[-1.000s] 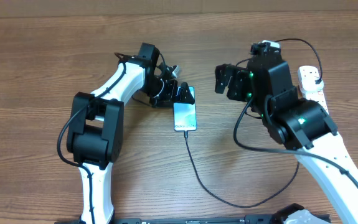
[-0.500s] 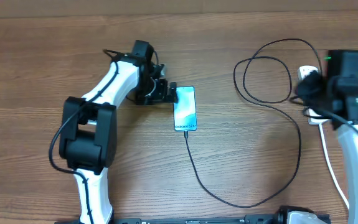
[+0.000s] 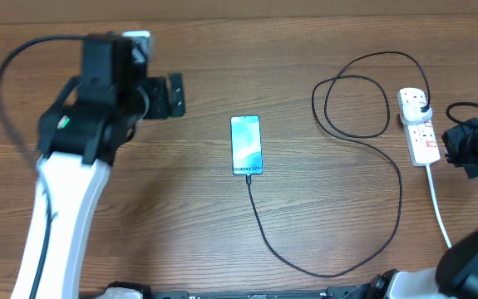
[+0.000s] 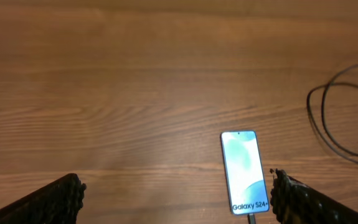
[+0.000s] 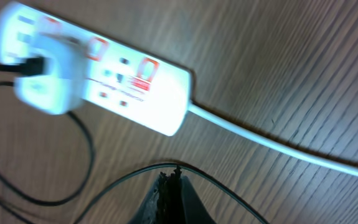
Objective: Plug charger to phone and switch on socket
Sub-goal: 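Press the orange switch beside the charger with the right gripper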
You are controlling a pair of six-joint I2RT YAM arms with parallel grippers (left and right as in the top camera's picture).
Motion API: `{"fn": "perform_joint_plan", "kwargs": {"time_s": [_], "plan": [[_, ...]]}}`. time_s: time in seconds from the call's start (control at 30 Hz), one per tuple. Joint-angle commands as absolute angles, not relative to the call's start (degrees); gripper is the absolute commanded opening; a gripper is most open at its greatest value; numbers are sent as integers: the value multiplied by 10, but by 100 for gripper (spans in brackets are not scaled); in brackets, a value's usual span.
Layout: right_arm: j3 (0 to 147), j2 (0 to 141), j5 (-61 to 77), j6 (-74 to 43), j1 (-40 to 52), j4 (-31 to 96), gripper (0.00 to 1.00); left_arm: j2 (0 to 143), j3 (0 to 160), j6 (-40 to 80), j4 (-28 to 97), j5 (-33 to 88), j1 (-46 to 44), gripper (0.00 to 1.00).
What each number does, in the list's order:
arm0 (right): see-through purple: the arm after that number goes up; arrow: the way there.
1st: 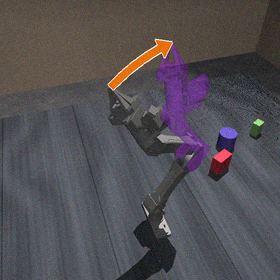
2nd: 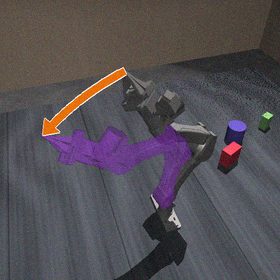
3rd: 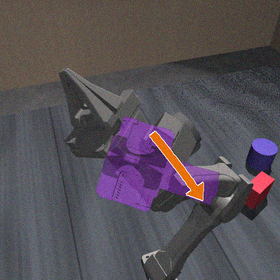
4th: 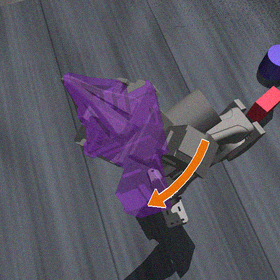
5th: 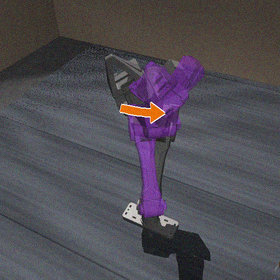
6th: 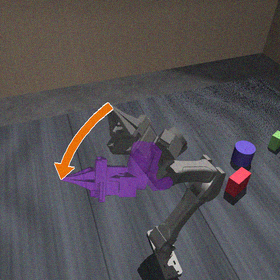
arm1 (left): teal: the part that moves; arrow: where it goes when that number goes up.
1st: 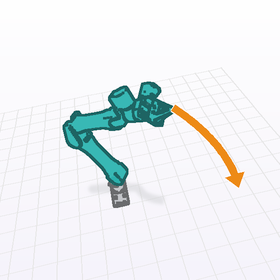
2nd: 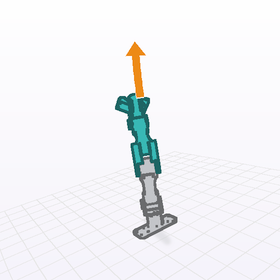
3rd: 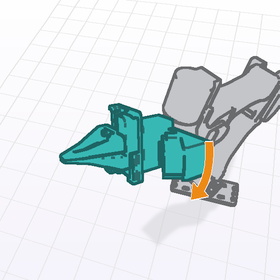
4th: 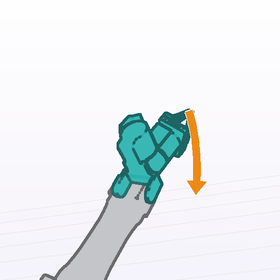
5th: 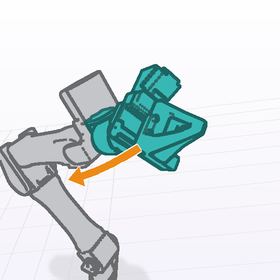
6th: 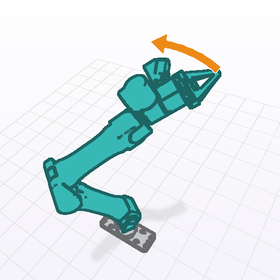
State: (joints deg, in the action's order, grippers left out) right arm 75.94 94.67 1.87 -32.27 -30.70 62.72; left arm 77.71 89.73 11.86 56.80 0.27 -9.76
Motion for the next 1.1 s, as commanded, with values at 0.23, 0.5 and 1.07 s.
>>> {"fn": "perform_joint_plan", "kwargs": {"time_s": [0.23,0.5,1.07], "plan": [[907,1131,71,-284,-316,634,4,594,898,124,613,-86,-101,100],[980,1218,72,-273,-315,627,4,553,898,124,633,-96,-101,100],[982,1236,125,-267,-285,584,4,560,897,124,672,-94,-101,100]]}}
